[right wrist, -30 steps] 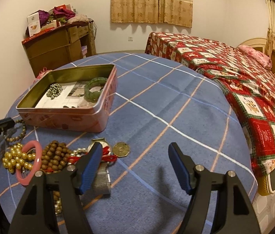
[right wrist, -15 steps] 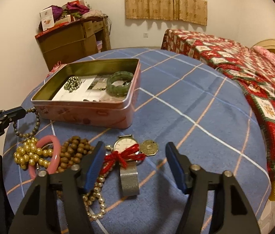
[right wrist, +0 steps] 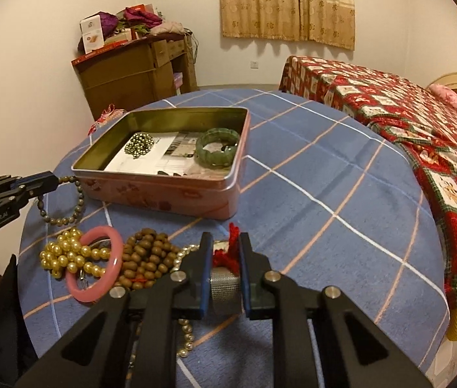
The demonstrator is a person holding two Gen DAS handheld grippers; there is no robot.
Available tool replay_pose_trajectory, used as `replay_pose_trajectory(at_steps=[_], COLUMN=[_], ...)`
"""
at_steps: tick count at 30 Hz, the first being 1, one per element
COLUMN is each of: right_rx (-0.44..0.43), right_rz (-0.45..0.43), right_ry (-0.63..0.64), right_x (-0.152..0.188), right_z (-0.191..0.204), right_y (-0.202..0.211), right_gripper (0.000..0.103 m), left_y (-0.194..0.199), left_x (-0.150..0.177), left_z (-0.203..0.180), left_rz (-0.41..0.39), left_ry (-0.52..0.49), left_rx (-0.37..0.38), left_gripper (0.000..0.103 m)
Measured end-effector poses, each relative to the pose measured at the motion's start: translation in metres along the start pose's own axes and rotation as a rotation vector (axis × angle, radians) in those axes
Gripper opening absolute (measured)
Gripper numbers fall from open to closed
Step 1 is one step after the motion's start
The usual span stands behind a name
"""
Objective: Organize jewelry
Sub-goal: 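Grasp the red ribbon charm beside the watch with the right tool, then carry the red charm into the tin with the right tool while the left tool releases its bead strand there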
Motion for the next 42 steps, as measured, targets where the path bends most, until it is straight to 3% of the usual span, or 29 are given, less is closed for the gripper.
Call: replay_pose_trajectory(at_steps=[5,15,20,32,42], right_rx=[-0.053,-0.067,-0.030,-0.014,-0.017], right_rz=[0.000,0.077,0.081,-0.042,-0.098], right_ry=[-0.062,-0.023,0.013,-0.035,-0.004], right_x=[-0.006,0.009,0.011,-0.020,-0.054], right_z=[-0.011,-0.007,-0.007,-0.025,-0.023], right_y=[0.003,-0.011,-0.012,0.028,0.039], right_gripper=[0.018,0.020,0.006,0.002,0.002], left_y=[0.001,-0.003,-0.003,0.014,0.032], left_x=[-0.002,0.001,0.001,-0.010,-0.057], left_z=[0.000,0.003,0.003,-0.005,-0.019], left_rz=[-0.002,0.010,0.009,-0.040,-0.108], left_ry=[-0.003,0.006,0.005,-0.015,-0.106], left_rx=[0.001,0.000,0.000,0.004,-0.013], left_gripper=[0.008,0.008,0.008,0.008,0.008])
Point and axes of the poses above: each gripper's, at about its wrist camera, not at the fingertips, and y roughly against the way its jaws point, z to its left, x to its underside, the point moved 5 cm from there along -y, roughly the way its jaws point, and after that the axes turned 15 degrees about x, right-handed, at the moved point
